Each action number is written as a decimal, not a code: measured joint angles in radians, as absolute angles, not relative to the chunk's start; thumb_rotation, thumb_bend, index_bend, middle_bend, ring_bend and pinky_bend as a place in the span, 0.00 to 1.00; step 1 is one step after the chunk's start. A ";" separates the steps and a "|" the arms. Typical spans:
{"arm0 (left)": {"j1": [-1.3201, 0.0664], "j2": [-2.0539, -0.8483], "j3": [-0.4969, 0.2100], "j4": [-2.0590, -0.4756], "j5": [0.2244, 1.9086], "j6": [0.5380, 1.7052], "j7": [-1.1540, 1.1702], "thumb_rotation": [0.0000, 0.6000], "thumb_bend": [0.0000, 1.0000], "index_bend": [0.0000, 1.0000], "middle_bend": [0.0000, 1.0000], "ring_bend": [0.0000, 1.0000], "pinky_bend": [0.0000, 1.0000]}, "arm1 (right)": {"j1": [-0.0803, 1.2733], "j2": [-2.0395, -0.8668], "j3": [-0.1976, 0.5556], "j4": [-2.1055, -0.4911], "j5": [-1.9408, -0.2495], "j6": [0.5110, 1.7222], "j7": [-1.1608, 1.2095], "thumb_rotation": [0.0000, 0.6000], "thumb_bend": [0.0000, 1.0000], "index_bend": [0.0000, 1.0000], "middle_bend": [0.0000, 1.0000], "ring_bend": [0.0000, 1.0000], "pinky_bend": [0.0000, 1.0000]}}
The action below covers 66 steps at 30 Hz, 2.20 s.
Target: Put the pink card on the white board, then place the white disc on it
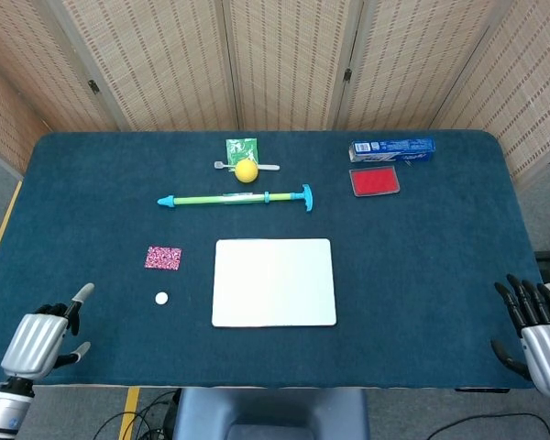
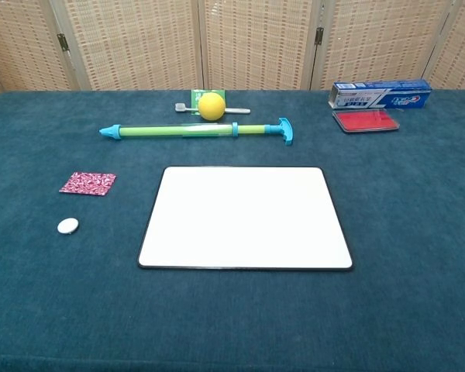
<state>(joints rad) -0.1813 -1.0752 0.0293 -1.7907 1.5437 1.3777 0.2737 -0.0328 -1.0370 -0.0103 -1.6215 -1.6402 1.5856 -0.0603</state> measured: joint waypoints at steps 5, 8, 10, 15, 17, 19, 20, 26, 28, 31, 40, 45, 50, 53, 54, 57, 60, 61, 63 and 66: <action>-0.245 -1.063 -0.013 -1.834 1.512 1.294 0.307 1.00 0.25 0.28 1.00 1.00 0.86 | -0.030 -1.031 -0.012 -1.622 -1.639 1.578 -0.049 1.00 0.20 0.00 0.00 0.00 0.00; -0.298 -1.051 -0.038 -1.865 1.463 1.208 0.319 1.00 0.25 0.32 1.00 1.00 0.87 | -0.029 -1.028 -0.013 -1.619 -1.641 1.579 -0.042 1.00 0.20 0.00 0.00 0.00 0.00; -0.343 -1.043 -0.061 -1.886 1.413 1.139 0.330 1.00 0.25 0.32 1.00 1.00 0.87 | -0.028 -1.027 -0.013 -1.619 -1.641 1.578 -0.039 1.00 0.20 0.00 0.00 0.00 0.00; -0.438 -1.037 -0.112 -1.915 1.254 1.023 0.370 1.00 0.25 0.31 1.00 1.00 0.88 | -0.027 -1.020 -0.015 -1.617 -1.640 1.574 -0.020 1.00 0.20 0.00 0.00 0.00 0.00; -0.479 -1.039 -0.132 -1.918 1.165 0.982 0.389 1.00 0.25 0.31 1.00 1.00 0.88 | -0.025 -1.020 -0.012 -1.615 -1.634 1.573 -0.019 1.00 0.20 0.00 0.00 0.00 0.00; -0.525 -1.045 -0.150 -1.918 1.065 0.951 0.419 1.00 0.25 0.31 1.00 1.00 0.88 | -0.023 -1.020 -0.009 -1.615 -1.627 1.567 -0.017 1.00 0.20 0.00 0.00 0.00 0.00; -0.545 -1.048 -0.156 -1.917 1.021 0.941 0.436 1.00 0.25 0.31 1.00 1.00 0.88 | -0.021 -1.019 -0.007 -1.616 -1.622 1.562 -0.016 1.00 0.20 0.00 0.00 0.00 0.00; -0.690 -1.125 -0.185 -1.882 0.744 0.941 0.590 1.00 0.25 0.30 1.00 1.00 0.89 | -0.010 -1.015 -0.005 -1.617 -1.620 1.547 -0.001 1.00 0.20 0.00 0.00 0.00 0.00; -0.734 -1.167 -0.188 -1.854 0.661 0.949 0.633 1.00 0.25 0.30 1.00 1.00 0.89 | -0.011 -1.014 -0.006 -1.613 -1.625 1.552 0.009 1.00 0.20 0.00 0.00 0.00 0.00; -0.794 -1.233 -0.188 -1.796 0.554 0.958 0.684 1.00 0.25 0.30 1.00 1.00 0.89 | -0.012 -1.012 -0.008 -1.606 -1.630 1.556 0.025 1.00 0.20 0.00 0.00 0.00 0.00; -0.901 -1.380 -0.176 -1.603 0.393 0.962 0.748 1.00 0.25 0.29 1.00 1.00 0.89 | -0.011 -0.999 -0.014 -1.588 -1.636 1.559 0.078 1.00 0.20 0.00 0.00 0.00 0.00; -0.928 -1.421 -0.167 -1.524 0.365 0.933 0.751 1.00 0.25 0.28 1.00 1.00 0.89 | -0.012 -0.994 -0.017 -1.584 -1.643 1.564 0.092 1.00 0.20 0.00 0.00 0.00 0.00; -0.945 -1.439 -0.155 -1.473 0.347 0.902 0.742 1.00 0.25 0.28 1.00 1.00 0.89 | -0.011 -0.993 -0.017 -1.583 -1.635 1.558 0.094 1.00 0.20 0.00 0.00 0.00 0.00; -0.950 -1.443 -0.149 -1.455 0.341 0.887 0.735 1.00 0.25 0.28 1.00 1.00 0.89 | -0.011 -0.994 -0.017 -1.585 -1.635 1.558 0.091 1.00 0.20 0.00 0.00 0.00 0.00; -0.952 -1.445 -0.148 -1.449 0.339 0.881 0.733 1.00 0.25 0.28 1.00 1.00 0.89 | -0.011 -0.994 -0.017 -1.585 -1.635 1.558 0.089 1.00 0.20 0.00 0.00 0.00 0.00; -0.958 -1.450 -0.141 -1.425 0.328 0.860 0.727 1.00 0.25 0.28 1.00 1.00 0.89 | -0.012 -0.995 -0.017 -1.586 -1.634 1.560 0.088 1.00 0.20 0.00 0.00 0.00 0.00; -0.965 -1.456 -0.133 -1.402 0.315 0.841 0.724 1.00 0.25 0.27 1.00 1.00 0.89 | -0.012 -0.996 -0.017 -1.587 -1.630 1.558 0.087 1.00 0.20 0.00 0.00 0.00 0.00; -0.967 -1.457 -0.130 -1.393 0.309 0.833 0.722 1.00 0.25 0.27 1.00 1.00 0.89 | -0.011 -0.996 -0.016 -1.587 -1.629 1.557 0.087 1.00 0.20 0.00 0.00 0.00 0.00; -0.971 -1.460 -0.126 -1.380 0.302 0.823 0.719 1.00 0.25 0.27 1.00 1.00 0.89 | -0.011 -0.996 -0.015 -1.587 -1.626 1.555 0.087 1.00 0.20 0.00 0.00 0.00 0.00; -0.975 -1.465 -0.120 -1.361 0.297 0.809 0.710 1.00 0.25 0.27 1.00 1.00 0.89 | -0.010 -0.996 -0.015 -1.588 -1.622 1.551 0.086 1.00 0.20 0.00 0.00 0.00 0.00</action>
